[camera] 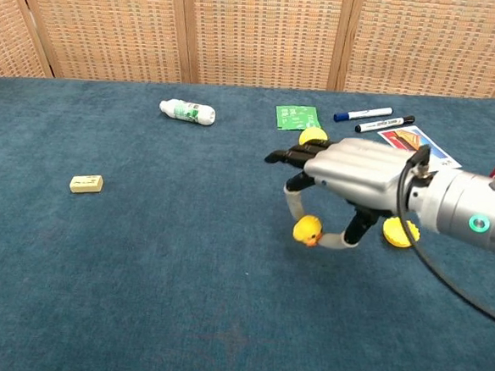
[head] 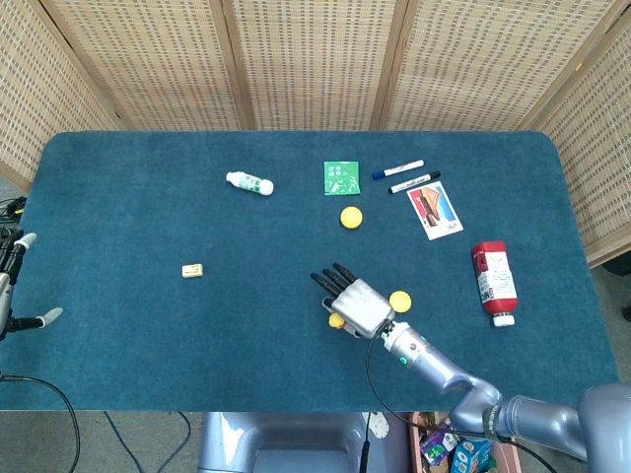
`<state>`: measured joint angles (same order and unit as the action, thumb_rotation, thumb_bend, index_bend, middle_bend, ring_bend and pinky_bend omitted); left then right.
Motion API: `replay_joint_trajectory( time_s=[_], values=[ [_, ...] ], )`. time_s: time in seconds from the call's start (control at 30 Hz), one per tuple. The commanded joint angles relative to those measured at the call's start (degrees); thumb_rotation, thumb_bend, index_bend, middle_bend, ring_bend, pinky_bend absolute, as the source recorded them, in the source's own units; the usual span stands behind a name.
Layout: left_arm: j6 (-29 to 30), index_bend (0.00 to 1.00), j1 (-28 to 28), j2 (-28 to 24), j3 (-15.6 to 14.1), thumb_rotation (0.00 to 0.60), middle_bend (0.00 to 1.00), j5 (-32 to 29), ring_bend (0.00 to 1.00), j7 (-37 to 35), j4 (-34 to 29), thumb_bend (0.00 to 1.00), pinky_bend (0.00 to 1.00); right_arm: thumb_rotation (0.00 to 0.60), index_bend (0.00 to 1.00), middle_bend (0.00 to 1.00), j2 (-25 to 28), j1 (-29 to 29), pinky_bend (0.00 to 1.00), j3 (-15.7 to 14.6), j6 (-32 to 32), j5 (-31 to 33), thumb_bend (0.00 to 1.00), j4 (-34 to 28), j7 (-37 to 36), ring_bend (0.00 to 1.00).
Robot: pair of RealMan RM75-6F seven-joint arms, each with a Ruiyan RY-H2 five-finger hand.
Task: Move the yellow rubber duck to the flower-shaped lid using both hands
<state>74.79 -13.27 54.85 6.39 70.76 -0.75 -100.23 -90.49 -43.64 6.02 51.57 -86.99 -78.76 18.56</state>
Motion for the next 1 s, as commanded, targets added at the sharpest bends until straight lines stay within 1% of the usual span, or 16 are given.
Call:
replay_joint_trajectory(
  time_s=[0.03,0.13,0.23,0.43,0.63,1.0],
  values=[
    [-0.06,0.0,0.05,0.0,-0.03,0.6,0.0,0.25,0.0,0.1,-0.1,0.0,0.0,0.6,0.58,0.0,3.56,0.74,0.0,1.51,0.23,3.02,0.34,-1.53,1.13,0.0],
    [-0.08,0.0,0.13,0.01,-0.07,0.6,0.0,0.51,0.0,0.25,-0.27,0.0,0.0,0.6,0.58,0.0,5.11,1.34,0.0,1.57,-0.4,5.61,0.34,-1.23,2.16,0.0],
    [-0.1,0.0,0.22,-0.04,-0.02,0.6,0.0,0.58,0.0,0.23,-0.36,0.0,0.0,0.6,0.58,0.0,6.04,1.96,0.0,0.86,-0.91,6.93,0.34,-0.75,2.16,0.0],
    [-0.37,0.0,0.26,-0.01,-0.03,0.6,0.0,0.69,0.0,0.48,-0.42,0.0,0.0,0.6,0.58,0.0,7.12,2.99,0.0,-1.15,-0.77,6.62,0.34,-0.33,1.43,0.0],
    [-0.74,0.0,0.18,0.14,-0.15,0.6,0.0,0.89,0.0,0.81,-0.48,0.0,0.0,0.6,0.58,0.0,7.32,3.54,0.0,-1.81,-0.57,6.81,0.34,0.49,0.55,0.0],
    [-1.36,0.0,0.13,0.2,-0.19,0.6,0.0,0.95,0.0,1.01,-0.6,0.0,0.0,0.6,0.58,0.0,6.96,3.7,0.0,-2.69,-1.43,7.35,0.34,3.96,-0.48,0.0]
  ],
)
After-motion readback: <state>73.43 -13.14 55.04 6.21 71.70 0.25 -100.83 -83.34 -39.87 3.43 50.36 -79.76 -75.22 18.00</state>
